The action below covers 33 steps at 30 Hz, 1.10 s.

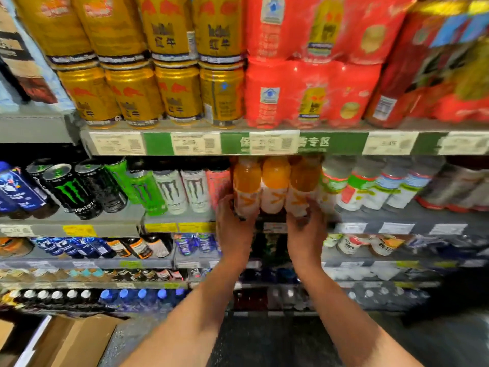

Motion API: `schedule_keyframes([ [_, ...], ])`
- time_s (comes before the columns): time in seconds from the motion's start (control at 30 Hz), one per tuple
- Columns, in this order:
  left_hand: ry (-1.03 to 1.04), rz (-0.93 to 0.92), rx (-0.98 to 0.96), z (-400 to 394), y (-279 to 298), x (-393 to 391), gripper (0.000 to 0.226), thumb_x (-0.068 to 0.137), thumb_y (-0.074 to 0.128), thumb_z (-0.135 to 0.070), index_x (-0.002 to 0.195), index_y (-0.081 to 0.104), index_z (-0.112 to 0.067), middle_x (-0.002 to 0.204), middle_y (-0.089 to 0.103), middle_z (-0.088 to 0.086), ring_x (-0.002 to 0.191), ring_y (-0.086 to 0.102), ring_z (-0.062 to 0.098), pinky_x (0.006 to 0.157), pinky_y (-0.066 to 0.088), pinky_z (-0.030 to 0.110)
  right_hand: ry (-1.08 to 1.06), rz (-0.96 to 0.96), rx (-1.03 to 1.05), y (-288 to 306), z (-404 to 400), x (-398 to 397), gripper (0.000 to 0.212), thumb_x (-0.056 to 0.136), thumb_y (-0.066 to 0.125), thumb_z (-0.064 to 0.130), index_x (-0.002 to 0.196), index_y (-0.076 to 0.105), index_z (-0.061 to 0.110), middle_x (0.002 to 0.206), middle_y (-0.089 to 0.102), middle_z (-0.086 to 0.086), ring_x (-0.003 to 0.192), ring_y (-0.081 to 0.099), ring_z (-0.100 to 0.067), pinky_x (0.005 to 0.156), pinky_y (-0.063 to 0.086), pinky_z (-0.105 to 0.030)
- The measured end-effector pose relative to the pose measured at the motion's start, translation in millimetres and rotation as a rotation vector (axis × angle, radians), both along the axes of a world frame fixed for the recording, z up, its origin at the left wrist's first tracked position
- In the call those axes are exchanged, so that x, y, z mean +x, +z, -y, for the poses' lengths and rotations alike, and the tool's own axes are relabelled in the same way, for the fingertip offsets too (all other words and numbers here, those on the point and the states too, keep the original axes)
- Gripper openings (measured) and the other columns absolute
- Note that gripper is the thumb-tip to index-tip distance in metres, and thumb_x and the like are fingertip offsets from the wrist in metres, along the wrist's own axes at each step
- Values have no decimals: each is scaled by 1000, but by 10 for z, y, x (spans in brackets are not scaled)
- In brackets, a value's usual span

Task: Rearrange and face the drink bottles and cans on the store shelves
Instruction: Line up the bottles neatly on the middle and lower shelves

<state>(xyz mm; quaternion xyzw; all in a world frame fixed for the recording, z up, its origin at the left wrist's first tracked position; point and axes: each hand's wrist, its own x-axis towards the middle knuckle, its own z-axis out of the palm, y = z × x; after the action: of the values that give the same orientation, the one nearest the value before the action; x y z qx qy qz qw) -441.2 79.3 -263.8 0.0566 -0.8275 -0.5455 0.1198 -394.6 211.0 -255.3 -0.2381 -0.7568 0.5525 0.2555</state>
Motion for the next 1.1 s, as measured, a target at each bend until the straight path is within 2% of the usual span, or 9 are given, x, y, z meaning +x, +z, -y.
schedule_keyframes([
  [0.07, -8, -8, -13, -86, -47, -57, 33, 86, 80, -33, 109, 61, -20, 94, 67, -7, 89, 65, 1, 69, 47, 20, 66, 27, 29, -51, -114, 1, 57, 94, 65, 20, 147, 42, 17, 146, 45, -5, 127, 53, -20, 96, 45, -21],
  [0.17, 106, -3, -18, -191, -211, -193, 46, 77, 83, -47, 109, 55, -26, 100, 63, 2, 95, 65, 31, 73, 53, 46, 168, 41, 29, -143, -226, 12, 68, 94, 64, 21, 153, 31, 23, 155, 33, -2, 136, 46, -22, 108, 46, -41],
  [0.3, 162, -4, -37, -317, -75, -113, 66, 76, 86, -35, 131, 51, -25, 121, 62, -4, 111, 62, 20, 93, 52, 41, 288, 42, 6, -143, -376, 36, 67, 96, 63, 23, 152, 28, 33, 156, 30, 2, 139, 42, -22, 110, 45, -44],
  [0.43, 178, -11, -34, -329, -58, -94, 67, 78, 85, -29, 135, 50, -20, 124, 59, -1, 113, 60, 20, 96, 52, 39, 308, 59, 2, -87, -465, 68, 63, 96, 62, 23, 150, 31, 30, 153, 36, 1, 134, 46, -21, 108, 46, -42],
  [0.6, 222, -127, 28, -461, -21, 109, 54, 79, 85, -25, 122, 54, -15, 109, 49, -6, 94, 51, 9, 84, 46, 25, 258, 76, -49, -98, -538, 187, 58, 98, 61, 21, 149, 35, 25, 147, 39, 2, 126, 49, -15, 100, 43, -26],
  [0.7, 169, -191, 96, -621, -37, 280, 45, 77, 86, -17, 110, 57, -20, 102, 53, -4, 90, 60, 22, 79, 51, 33, 187, 99, -100, -120, -638, 282, 55, 98, 61, 22, 147, 37, 27, 147, 43, 0, 125, 53, -18, 98, 46, -28],
  [0.8, 77, -158, 142, -878, -49, 426, 43, 78, 86, -20, 103, 53, -32, 99, 59, -7, 93, 63, 17, 80, 52, 32, 108, 91, -96, -157, -812, 339, 51, 98, 61, 23, 144, 40, 27, 141, 48, -1, 120, 57, -17, 88, 46, -22],
  [1.0, -130, -108, 50, -1372, -14, 483, 34, 80, 76, -43, 108, 59, -33, 103, 66, -5, 95, 65, 16, 80, 54, 39, -66, -2, -47, -89, -1298, 362, 49, 97, 61, 19, 142, 43, 27, 139, 49, -1, 117, 59, -21, 93, 52, -39],
  [1.1, -115, -130, 87, -1665, 53, 459, 36, 84, 80, -29, 113, 59, -28, 104, 65, -8, 92, 65, 11, 76, 51, 29, -151, -45, 12, -80, -1628, 323, 58, 95, 64, 23, 147, 37, 22, 147, 42, -3, 131, 49, -26, 102, 48, -51],
])
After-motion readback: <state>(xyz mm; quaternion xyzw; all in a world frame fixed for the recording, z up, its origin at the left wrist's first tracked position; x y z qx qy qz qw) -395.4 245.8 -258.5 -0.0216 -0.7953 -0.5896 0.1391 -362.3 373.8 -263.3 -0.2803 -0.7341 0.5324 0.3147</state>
